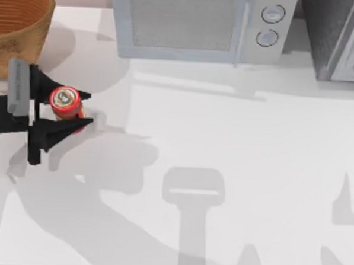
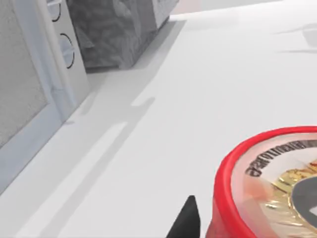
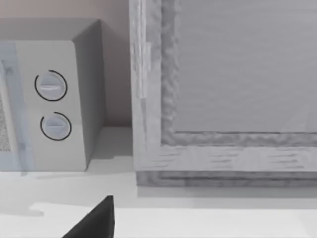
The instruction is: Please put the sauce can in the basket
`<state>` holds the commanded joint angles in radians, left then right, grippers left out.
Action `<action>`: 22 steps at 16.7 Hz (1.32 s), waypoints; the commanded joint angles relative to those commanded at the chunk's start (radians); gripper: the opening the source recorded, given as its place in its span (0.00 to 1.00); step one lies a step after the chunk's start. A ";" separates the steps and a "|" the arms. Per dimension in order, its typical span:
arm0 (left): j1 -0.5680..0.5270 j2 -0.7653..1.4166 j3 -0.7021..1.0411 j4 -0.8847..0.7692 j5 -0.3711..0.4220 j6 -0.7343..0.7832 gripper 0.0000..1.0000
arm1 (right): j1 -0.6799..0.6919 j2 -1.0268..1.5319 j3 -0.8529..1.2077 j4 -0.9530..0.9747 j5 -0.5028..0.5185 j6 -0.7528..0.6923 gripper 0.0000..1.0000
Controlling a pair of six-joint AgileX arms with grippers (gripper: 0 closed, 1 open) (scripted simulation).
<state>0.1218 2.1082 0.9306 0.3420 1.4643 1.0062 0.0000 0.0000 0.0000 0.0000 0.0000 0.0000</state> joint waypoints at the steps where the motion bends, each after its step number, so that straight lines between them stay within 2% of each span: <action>1: 0.007 -0.003 0.035 -0.008 0.001 -0.020 0.00 | 0.000 0.000 0.000 0.000 0.000 0.000 1.00; 14: 0.162 -0.021 0.516 -0.187 -0.017 -0.305 0.00 | 0.000 0.000 0.000 0.000 0.000 0.000 1.00; 19: 0.319 0.019 0.762 -0.329 -0.120 -0.521 0.00 | 0.000 0.000 0.000 0.000 0.000 0.000 1.00; 22: 0.366 0.042 0.826 -0.374 -0.163 -0.581 0.00 | 0.000 0.000 0.000 0.000 0.000 0.000 1.00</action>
<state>0.4875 2.1503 1.7571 -0.0322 1.3010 0.4251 0.0000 0.0000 0.0000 0.0000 0.0000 0.0000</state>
